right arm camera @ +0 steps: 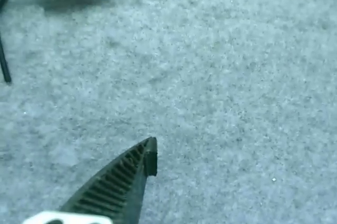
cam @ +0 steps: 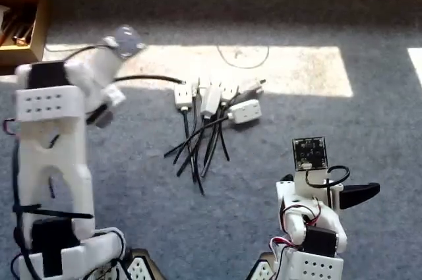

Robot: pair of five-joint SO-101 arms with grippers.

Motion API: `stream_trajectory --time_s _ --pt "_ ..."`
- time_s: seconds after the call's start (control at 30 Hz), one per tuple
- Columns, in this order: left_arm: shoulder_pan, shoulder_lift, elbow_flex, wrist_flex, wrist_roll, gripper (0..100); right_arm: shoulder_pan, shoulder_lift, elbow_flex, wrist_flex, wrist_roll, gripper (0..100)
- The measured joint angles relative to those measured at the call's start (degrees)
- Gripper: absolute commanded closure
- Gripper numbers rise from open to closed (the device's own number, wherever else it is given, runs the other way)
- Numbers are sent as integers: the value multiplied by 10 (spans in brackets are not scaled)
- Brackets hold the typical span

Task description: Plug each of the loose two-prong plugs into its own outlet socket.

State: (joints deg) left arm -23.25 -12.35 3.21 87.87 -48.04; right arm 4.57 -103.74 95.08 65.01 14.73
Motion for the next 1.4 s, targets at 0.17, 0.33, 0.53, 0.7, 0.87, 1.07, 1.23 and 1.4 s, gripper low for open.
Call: stream_trajectory --time_s 0.17,0.33,0.53,0.7,0.87,1.07,1.23,1.4 --pt "-250 125 -75 -125 -13 995 0 0 0 0 0 310" --pt "-356 326 -228 -151 -10 995 0 0 0 0 0 310" --pt "-367 584 -506 -112 40 990 0 0 0 0 0 310" --pt "-367 760 -751 -62 46 862 0 0 0 0 0 310" --pt "-367 870 -920 2 45 752 0 0 0 0 0 310" --pt "-367 894 -953 18 31 741 0 0 0 0 0 310" --pt "-367 894 -953 18 27 743 0 0 0 0 0 310" --pt "-369 893 -953 -10 17 744 0 0 0 0 0 310"
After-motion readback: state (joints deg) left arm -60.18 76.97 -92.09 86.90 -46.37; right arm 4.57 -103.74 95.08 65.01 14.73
